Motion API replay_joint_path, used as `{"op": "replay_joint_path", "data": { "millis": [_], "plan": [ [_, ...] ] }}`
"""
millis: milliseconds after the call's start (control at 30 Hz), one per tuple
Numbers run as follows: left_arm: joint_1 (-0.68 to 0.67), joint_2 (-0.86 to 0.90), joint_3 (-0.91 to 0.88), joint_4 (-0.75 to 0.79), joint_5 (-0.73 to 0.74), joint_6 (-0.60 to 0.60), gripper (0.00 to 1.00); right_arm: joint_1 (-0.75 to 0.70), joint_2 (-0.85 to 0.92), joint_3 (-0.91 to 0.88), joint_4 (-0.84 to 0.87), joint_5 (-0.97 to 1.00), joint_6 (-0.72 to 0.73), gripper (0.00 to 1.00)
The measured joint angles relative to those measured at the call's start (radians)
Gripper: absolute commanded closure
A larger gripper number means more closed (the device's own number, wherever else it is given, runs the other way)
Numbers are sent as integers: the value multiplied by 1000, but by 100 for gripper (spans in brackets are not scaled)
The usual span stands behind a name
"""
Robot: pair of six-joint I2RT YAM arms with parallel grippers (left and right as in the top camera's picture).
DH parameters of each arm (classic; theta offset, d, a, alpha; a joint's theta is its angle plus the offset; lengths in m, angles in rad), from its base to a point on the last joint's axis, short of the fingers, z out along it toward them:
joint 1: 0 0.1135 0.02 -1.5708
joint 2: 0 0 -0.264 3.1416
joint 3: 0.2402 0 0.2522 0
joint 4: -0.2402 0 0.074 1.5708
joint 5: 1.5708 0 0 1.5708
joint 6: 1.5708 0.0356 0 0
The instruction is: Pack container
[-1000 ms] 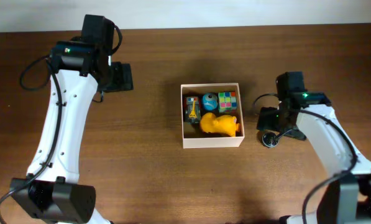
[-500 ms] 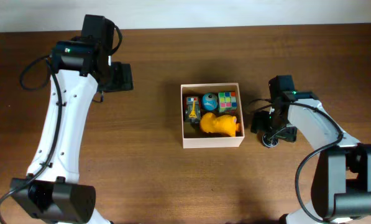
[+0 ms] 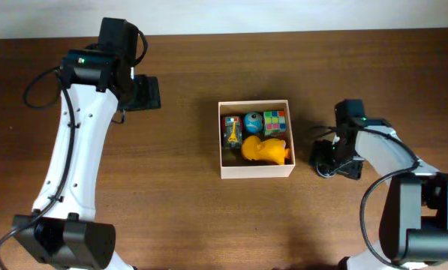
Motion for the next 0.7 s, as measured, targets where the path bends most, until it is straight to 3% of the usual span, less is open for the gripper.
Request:
{"op": "replay_joint_path", "data": {
  "millis": [200,333,700],
  "plan": [
    [0,0,0,0,0,0,1,-4,0,-12,44,-22,-3,30],
    [0,0,0,0,0,0,1,-4,0,-35,56,-27,-7,31],
    [0,0,0,0,0,0,1,-5,0,-43,61,-23,-14,45]
  ]
}}
